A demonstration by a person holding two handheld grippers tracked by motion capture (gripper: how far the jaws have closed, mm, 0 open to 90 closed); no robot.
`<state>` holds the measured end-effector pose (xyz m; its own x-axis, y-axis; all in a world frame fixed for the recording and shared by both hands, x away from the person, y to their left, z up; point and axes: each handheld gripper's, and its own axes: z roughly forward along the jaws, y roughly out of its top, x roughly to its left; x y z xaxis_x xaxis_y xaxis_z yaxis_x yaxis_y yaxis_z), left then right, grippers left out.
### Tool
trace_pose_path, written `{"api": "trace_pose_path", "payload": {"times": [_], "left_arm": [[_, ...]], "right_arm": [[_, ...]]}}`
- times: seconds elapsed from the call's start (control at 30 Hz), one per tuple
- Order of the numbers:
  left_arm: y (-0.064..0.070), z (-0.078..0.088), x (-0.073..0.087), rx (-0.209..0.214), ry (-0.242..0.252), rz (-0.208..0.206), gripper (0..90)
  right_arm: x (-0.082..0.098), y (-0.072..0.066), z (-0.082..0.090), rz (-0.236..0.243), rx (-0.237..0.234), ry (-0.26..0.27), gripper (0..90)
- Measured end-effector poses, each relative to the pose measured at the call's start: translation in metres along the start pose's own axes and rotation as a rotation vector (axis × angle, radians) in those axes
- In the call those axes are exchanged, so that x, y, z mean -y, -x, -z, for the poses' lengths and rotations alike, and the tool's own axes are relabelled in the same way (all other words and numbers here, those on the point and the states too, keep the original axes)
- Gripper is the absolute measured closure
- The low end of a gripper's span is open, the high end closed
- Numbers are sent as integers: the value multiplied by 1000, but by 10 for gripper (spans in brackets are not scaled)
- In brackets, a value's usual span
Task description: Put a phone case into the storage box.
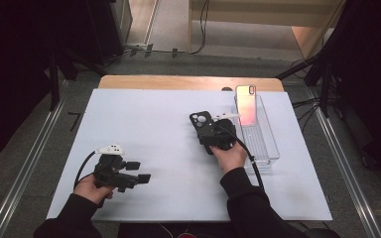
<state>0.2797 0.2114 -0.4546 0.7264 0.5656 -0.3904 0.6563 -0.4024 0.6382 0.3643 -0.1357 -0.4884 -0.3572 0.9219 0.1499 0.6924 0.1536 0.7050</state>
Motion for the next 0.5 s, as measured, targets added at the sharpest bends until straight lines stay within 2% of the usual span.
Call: {"api": "trace_pose_path", "payload": {"times": [0.2,0.4,0.5], "left_arm": [[3,0,-4,7,21,18,269],[8,-3,-10,-31,44,55,269],[11,-3,-14,-26,52,60,269]], "right_arm": [[-2,-7,15,7,-44,17,134],[-3,-15,32,8,-95,40,134],[-4,-17,39,1,-131,50,134]]}}
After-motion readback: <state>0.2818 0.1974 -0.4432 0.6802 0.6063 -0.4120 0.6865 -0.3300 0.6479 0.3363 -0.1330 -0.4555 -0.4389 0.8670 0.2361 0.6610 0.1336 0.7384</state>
